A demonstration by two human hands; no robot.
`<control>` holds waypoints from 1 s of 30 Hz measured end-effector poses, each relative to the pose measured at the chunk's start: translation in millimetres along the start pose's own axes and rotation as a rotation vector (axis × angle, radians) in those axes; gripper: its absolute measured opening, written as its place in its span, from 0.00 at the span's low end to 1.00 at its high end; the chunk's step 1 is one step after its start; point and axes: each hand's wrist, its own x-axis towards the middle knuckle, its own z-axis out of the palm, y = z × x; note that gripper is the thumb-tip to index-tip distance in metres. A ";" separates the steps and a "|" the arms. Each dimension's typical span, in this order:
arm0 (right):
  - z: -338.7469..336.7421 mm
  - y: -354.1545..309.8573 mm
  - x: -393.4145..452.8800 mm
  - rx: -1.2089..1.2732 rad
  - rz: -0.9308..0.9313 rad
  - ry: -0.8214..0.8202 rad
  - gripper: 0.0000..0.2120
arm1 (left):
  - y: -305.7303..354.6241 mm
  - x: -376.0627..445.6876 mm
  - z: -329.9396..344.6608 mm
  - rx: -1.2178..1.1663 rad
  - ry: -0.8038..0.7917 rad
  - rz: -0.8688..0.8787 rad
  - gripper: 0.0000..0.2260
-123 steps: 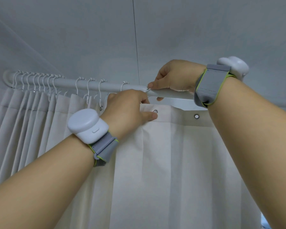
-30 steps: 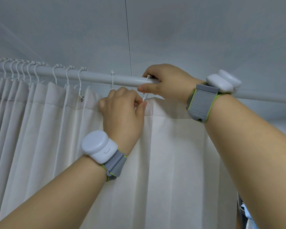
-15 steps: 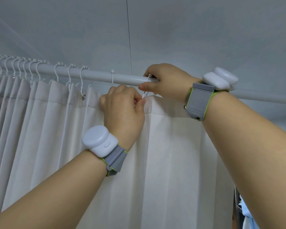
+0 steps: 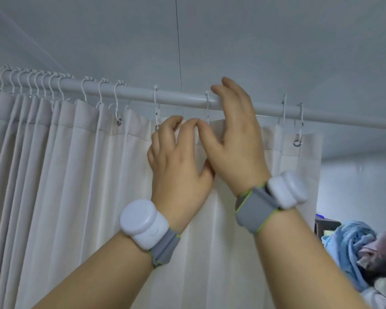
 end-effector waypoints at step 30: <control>20.7 -61.8 -283.7 0.319 0.814 -0.060 0.36 | -49.7 -234.9 -23.0 -0.091 -0.387 -0.285 0.26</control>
